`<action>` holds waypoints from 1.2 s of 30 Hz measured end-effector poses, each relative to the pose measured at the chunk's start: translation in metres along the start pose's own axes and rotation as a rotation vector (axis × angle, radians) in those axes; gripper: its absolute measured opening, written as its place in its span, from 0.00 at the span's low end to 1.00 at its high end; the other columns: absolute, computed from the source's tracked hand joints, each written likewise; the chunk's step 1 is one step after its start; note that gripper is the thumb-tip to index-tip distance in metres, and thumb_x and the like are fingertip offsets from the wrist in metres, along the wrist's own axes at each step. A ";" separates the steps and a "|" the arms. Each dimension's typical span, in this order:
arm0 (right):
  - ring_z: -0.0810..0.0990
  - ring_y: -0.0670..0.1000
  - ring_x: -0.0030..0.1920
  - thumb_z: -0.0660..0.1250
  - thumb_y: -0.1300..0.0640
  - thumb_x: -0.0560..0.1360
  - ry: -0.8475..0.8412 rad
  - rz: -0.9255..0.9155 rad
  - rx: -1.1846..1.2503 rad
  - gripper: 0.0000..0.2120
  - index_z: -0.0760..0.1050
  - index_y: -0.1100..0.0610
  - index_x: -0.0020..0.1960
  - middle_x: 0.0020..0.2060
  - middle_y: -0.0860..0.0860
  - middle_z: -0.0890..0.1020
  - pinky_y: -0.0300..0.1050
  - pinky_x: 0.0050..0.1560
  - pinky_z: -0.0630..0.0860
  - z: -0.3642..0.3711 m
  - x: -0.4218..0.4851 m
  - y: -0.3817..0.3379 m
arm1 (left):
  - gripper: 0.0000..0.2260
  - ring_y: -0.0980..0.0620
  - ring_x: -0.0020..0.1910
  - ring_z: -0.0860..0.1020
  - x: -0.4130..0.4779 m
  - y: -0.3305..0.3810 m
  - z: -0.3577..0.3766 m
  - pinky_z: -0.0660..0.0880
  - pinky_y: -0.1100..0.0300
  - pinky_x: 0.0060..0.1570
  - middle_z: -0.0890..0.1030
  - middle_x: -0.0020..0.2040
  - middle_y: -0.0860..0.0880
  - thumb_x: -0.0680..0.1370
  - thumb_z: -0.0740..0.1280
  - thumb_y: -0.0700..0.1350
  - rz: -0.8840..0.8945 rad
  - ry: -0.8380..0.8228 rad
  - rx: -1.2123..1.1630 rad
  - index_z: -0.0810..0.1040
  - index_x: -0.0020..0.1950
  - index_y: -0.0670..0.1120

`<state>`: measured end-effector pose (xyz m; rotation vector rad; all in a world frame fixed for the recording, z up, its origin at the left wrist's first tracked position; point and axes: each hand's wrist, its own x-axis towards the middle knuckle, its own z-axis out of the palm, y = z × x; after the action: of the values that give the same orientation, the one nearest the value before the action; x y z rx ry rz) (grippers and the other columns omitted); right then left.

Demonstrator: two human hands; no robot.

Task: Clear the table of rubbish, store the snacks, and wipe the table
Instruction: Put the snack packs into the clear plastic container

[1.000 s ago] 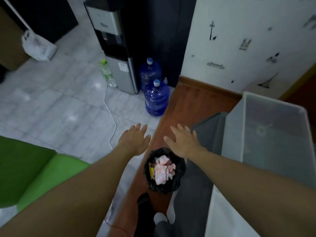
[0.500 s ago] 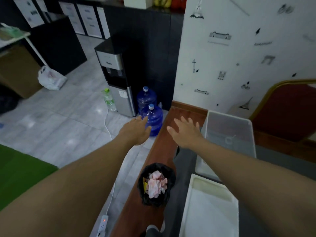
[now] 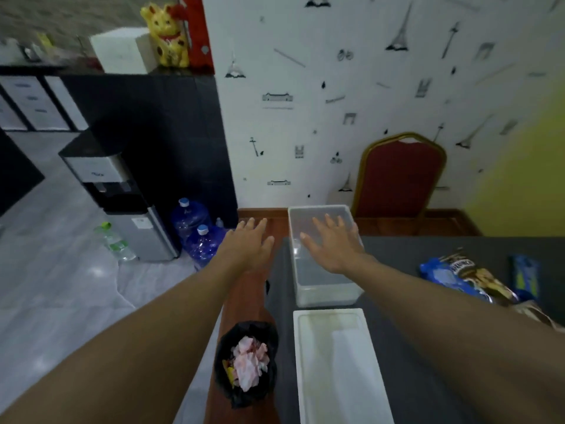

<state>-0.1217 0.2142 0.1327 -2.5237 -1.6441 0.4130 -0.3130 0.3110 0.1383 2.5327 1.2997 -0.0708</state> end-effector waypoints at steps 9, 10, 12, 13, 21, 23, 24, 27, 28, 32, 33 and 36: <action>0.48 0.59 0.80 0.46 0.31 0.80 0.084 0.262 0.029 0.35 0.53 0.48 0.81 0.81 0.53 0.53 0.65 0.77 0.42 -0.019 -0.073 0.086 | 0.28 0.41 0.79 0.55 0.013 0.098 0.016 0.56 0.44 0.75 0.55 0.80 0.43 0.83 0.51 0.57 0.302 -0.054 0.057 0.52 0.81 0.48; 0.47 0.59 0.80 0.46 0.30 0.79 0.089 0.290 0.032 0.36 0.53 0.48 0.81 0.81 0.52 0.52 0.65 0.77 0.42 -0.019 -0.082 0.095 | 0.28 0.41 0.79 0.54 0.012 0.110 0.019 0.56 0.44 0.75 0.55 0.81 0.43 0.83 0.51 0.57 0.329 -0.061 0.062 0.51 0.81 0.48; 0.46 0.59 0.80 0.46 0.30 0.79 0.093 0.339 0.067 0.36 0.53 0.48 0.81 0.81 0.52 0.52 0.64 0.77 0.43 -0.018 -0.100 0.113 | 0.27 0.42 0.79 0.54 0.007 0.134 0.024 0.54 0.44 0.76 0.54 0.81 0.43 0.83 0.51 0.56 0.374 -0.062 0.065 0.52 0.81 0.48; 0.45 0.59 0.80 0.47 0.30 0.79 0.096 0.366 0.089 0.36 0.53 0.48 0.81 0.81 0.51 0.51 0.64 0.77 0.44 -0.019 -0.109 0.123 | 0.27 0.42 0.79 0.54 0.005 0.146 0.027 0.54 0.44 0.76 0.54 0.81 0.44 0.83 0.51 0.56 0.396 -0.061 0.069 0.52 0.81 0.48; 0.52 0.59 0.79 0.48 0.30 0.79 0.170 0.498 0.094 0.35 0.58 0.48 0.80 0.80 0.52 0.58 0.65 0.76 0.48 -0.022 -0.162 0.197 | 0.28 0.42 0.79 0.55 -0.005 0.232 0.043 0.57 0.43 0.75 0.54 0.81 0.44 0.83 0.50 0.59 0.504 -0.088 0.147 0.50 0.81 0.49; 0.53 0.59 0.79 0.49 0.32 0.79 0.186 0.505 0.085 0.34 0.59 0.49 0.79 0.79 0.52 0.59 0.64 0.75 0.49 -0.026 -0.171 0.214 | 0.28 0.42 0.79 0.55 -0.006 0.253 0.048 0.57 0.43 0.75 0.55 0.81 0.44 0.83 0.50 0.58 0.515 -0.092 0.146 0.50 0.81 0.49; 0.53 0.59 0.79 0.49 0.32 0.80 0.185 0.507 0.082 0.33 0.59 0.49 0.79 0.79 0.53 0.59 0.64 0.75 0.49 -0.028 -0.176 0.224 | 0.28 0.42 0.79 0.55 -0.007 0.264 0.051 0.56 0.43 0.75 0.55 0.81 0.44 0.83 0.50 0.58 0.521 -0.092 0.146 0.50 0.81 0.49; 0.51 0.60 0.79 0.48 0.33 0.80 0.162 0.511 0.088 0.33 0.57 0.49 0.80 0.80 0.53 0.56 0.65 0.76 0.46 -0.035 -0.186 0.253 | 0.28 0.42 0.79 0.55 -0.008 0.297 0.059 0.56 0.44 0.75 0.54 0.81 0.44 0.83 0.50 0.58 0.524 -0.106 0.139 0.50 0.81 0.49; 0.51 0.59 0.79 0.48 0.32 0.80 0.157 0.512 0.092 0.33 0.56 0.48 0.80 0.80 0.53 0.55 0.65 0.76 0.46 -0.038 -0.188 0.264 | 0.28 0.43 0.79 0.54 -0.008 0.308 0.061 0.55 0.45 0.75 0.54 0.81 0.44 0.83 0.51 0.58 0.521 -0.110 0.138 0.50 0.81 0.49; 0.50 0.59 0.80 0.47 0.31 0.80 0.153 0.503 0.121 0.34 0.56 0.47 0.80 0.81 0.53 0.55 0.65 0.76 0.44 -0.047 -0.190 0.305 | 0.28 0.43 0.79 0.54 -0.004 0.345 0.070 0.55 0.45 0.75 0.54 0.81 0.44 0.83 0.50 0.58 0.510 -0.113 0.141 0.50 0.81 0.49; 0.50 0.58 0.80 0.47 0.31 0.80 0.150 0.498 0.125 0.34 0.56 0.47 0.80 0.81 0.53 0.55 0.65 0.76 0.44 -0.047 -0.189 0.314 | 0.28 0.43 0.79 0.54 -0.001 0.352 0.074 0.55 0.45 0.75 0.54 0.81 0.44 0.83 0.50 0.58 0.504 -0.116 0.138 0.50 0.81 0.49; 0.50 0.58 0.80 0.48 0.31 0.80 0.142 0.477 0.139 0.34 0.56 0.47 0.80 0.80 0.53 0.55 0.66 0.76 0.45 -0.045 -0.186 0.343 | 0.28 0.43 0.79 0.54 0.006 0.368 0.086 0.56 0.44 0.76 0.54 0.81 0.44 0.83 0.51 0.58 0.474 -0.124 0.123 0.50 0.81 0.49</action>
<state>0.1225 -0.0930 0.1287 -2.7450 -0.9207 0.3583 -0.0069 0.0892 0.1422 2.8169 0.6438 -0.2071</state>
